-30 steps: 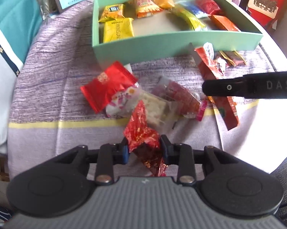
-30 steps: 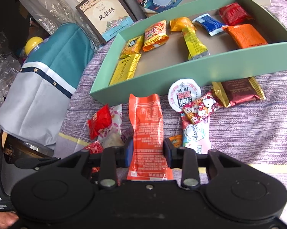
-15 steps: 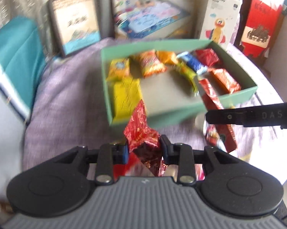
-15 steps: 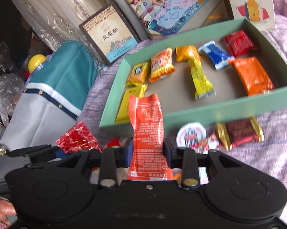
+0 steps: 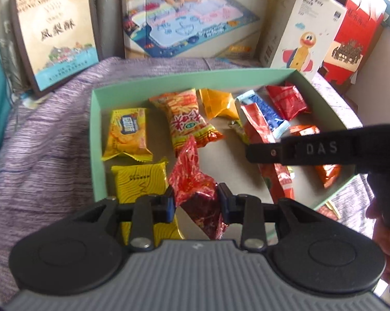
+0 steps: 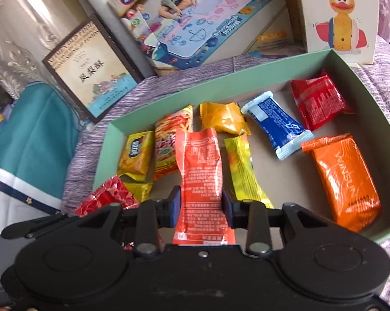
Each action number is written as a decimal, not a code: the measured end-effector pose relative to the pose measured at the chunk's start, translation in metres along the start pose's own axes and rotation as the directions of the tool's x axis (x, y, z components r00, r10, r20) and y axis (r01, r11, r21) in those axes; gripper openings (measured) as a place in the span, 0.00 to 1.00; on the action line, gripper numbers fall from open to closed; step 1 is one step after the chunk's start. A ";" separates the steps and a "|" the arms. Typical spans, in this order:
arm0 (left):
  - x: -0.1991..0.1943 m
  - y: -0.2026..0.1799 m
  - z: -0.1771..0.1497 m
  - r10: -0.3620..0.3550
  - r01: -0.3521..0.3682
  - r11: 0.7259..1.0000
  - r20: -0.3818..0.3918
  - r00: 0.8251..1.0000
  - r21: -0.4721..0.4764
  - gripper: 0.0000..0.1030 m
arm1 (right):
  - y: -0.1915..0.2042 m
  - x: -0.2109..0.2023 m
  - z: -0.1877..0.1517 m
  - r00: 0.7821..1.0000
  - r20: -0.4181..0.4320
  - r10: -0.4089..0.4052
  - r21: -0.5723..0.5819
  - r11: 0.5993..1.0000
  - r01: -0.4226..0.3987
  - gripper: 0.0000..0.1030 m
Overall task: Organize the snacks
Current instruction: 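Drop both snacks into the green box and open both tools, then reach both tools toward the remaining snacks on the cloth, then grasp clear pastry packet with right tool while left tool grasps red packet, then place both packets into the green box and open both tools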
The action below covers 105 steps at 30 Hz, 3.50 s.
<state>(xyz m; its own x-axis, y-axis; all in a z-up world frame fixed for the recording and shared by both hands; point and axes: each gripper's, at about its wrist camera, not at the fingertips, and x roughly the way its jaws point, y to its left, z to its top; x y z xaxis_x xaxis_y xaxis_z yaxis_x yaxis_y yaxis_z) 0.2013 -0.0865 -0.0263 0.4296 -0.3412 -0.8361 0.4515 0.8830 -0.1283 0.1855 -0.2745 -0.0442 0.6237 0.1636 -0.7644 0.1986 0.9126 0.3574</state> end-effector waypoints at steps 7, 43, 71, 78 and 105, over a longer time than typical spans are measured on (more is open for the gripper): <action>0.019 0.004 0.002 0.053 -0.053 0.999 -0.011 0.999 0.007 0.65 | 0.000 0.022 0.009 1.000 -0.014 0.016 -0.008 1.000 -0.016 0.46; -0.075 0.034 -0.125 0.200 -0.201 0.979 0.029 0.979 0.037 1.00 | -0.001 -0.079 -0.104 0.992 -0.019 0.125 -0.002 0.992 -0.125 1.00; -0.072 0.109 -0.175 0.144 -0.144 0.981 -0.010 0.990 -0.133 1.00 | 0.109 -0.019 -0.197 0.987 -0.156 -0.041 -0.543 0.838 -0.051 0.39; -0.069 0.087 -0.158 0.103 -0.102 0.994 0.022 0.994 -0.046 1.00 | 0.092 -0.035 -0.184 0.989 -0.146 -0.008 -0.459 0.886 -0.060 0.31; -0.071 0.050 -0.138 0.010 -0.009 0.999 0.002 1.000 -0.047 0.29 | 0.020 -0.084 -0.132 0.989 -0.054 0.137 -0.154 0.978 -0.144 0.31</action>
<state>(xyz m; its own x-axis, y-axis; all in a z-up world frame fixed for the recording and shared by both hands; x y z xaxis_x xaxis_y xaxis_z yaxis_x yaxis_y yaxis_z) 0.0851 0.0265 -0.0471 0.4351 -0.3332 -0.8364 0.4098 0.9005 -0.1455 0.0372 -0.2209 -0.0436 0.6035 0.3074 -0.7358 -0.0119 0.9261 0.3772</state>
